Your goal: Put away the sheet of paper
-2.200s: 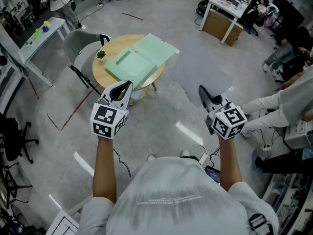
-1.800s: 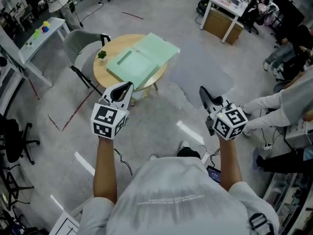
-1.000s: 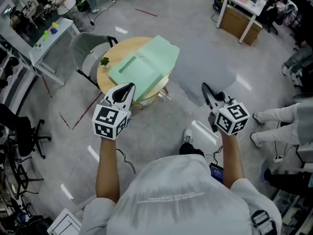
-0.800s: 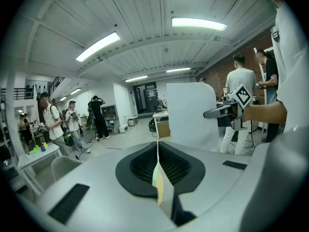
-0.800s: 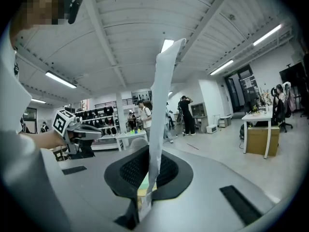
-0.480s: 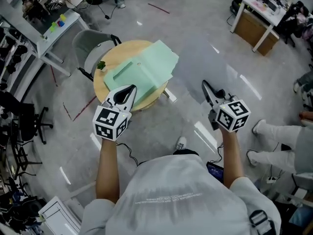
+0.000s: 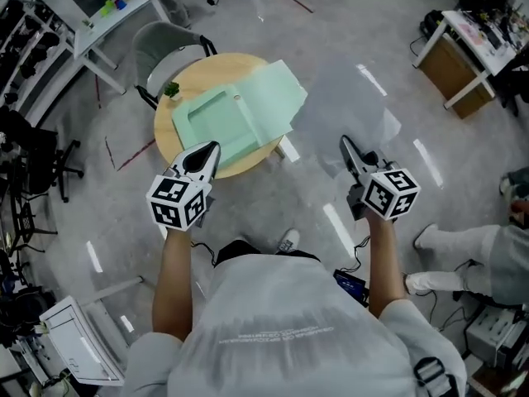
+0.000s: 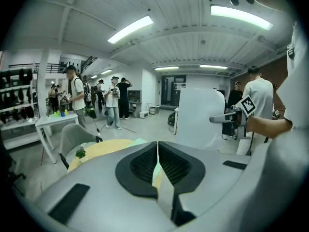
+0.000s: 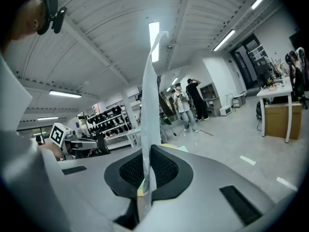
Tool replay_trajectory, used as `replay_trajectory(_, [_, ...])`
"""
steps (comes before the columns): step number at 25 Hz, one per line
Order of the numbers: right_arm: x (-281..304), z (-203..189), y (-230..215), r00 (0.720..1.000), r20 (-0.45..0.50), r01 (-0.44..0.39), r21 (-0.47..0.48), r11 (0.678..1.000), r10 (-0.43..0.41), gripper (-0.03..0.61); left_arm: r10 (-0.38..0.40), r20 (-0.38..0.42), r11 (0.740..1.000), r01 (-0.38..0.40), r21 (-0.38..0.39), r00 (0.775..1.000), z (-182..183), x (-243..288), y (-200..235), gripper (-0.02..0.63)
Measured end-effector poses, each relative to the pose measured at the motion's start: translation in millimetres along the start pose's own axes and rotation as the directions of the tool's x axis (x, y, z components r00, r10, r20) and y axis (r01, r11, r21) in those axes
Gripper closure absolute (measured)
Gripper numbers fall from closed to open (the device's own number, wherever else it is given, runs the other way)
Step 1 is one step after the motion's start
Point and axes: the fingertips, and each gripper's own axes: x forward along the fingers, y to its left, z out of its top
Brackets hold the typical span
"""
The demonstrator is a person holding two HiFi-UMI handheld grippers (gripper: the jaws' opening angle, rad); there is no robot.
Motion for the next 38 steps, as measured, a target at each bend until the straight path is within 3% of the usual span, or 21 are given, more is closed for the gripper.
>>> replay_trajectory(10, [72, -14, -5, 0.985, -0.158, -0.055, 0.059, 0.997, 0.064, 0.549, 0.087, 0.003, 0.987, -0.085, -0.138, 0.996, -37, 27, 59, 0.589])
replay_trajectory(14, [111, -12, 4, 0.957, -0.239, -0.141, 0.122, 0.983, 0.167, 0.549, 0.101, 0.013, 0.979, -0.097, -0.18, 0.995, -47, 55, 97, 0.588])
replay_trajectory(18, [153, -14, 17, 0.902, -0.292, -0.251, 0.244, 0.937, 0.318, 0.549, 0.103, -0.016, 0.974, -0.104, -0.202, 0.995, -68, 74, 143, 0.588])
replay_trajectory(22, [198, -30, 4, 0.861, -0.361, -0.216, 0.378, 0.9, 0.358, 0.549, 0.114, -0.049, 0.957, -0.123, -0.261, 0.992, -84, 85, 181, 0.588])
replay_trajectory(25, [229, -39, 8, 0.85, -0.313, -0.184, 0.577, 0.796, 0.424, 0.549, 0.107, -0.102, 0.944, -0.134, -0.303, 0.989, -105, 84, 198, 0.588])
replay_trajectory(27, [248, -46, 9, 0.838, -0.3, -0.187, 0.629, 0.755, 0.457, 0.549, 0.101, -0.132, 0.93, -0.141, -0.339, 0.986, -122, 82, 207, 0.588])
replay_trajectory(30, [272, -68, 2, 0.814, -0.363, -0.153, 0.618, 0.771, 0.452, 0.549, 0.099, -0.169, 0.915, -0.157, -0.372, 0.981, -146, 85, 226, 0.588])
replay_trajectory(35, [292, -92, -31, 0.768, -0.522, -0.054, 0.524, 0.85, 0.37, 0.549, 0.128, -0.22, 0.886, -0.212, -0.413, 0.967, -169, 82, 244, 0.588])
replay_trajectory(38, [307, -88, -29, 0.722, -0.526, -0.109, 0.556, 0.824, 0.45, 0.549, 0.168, -0.245, 0.864, -0.262, -0.43, 0.955, -176, 78, 250, 0.588])
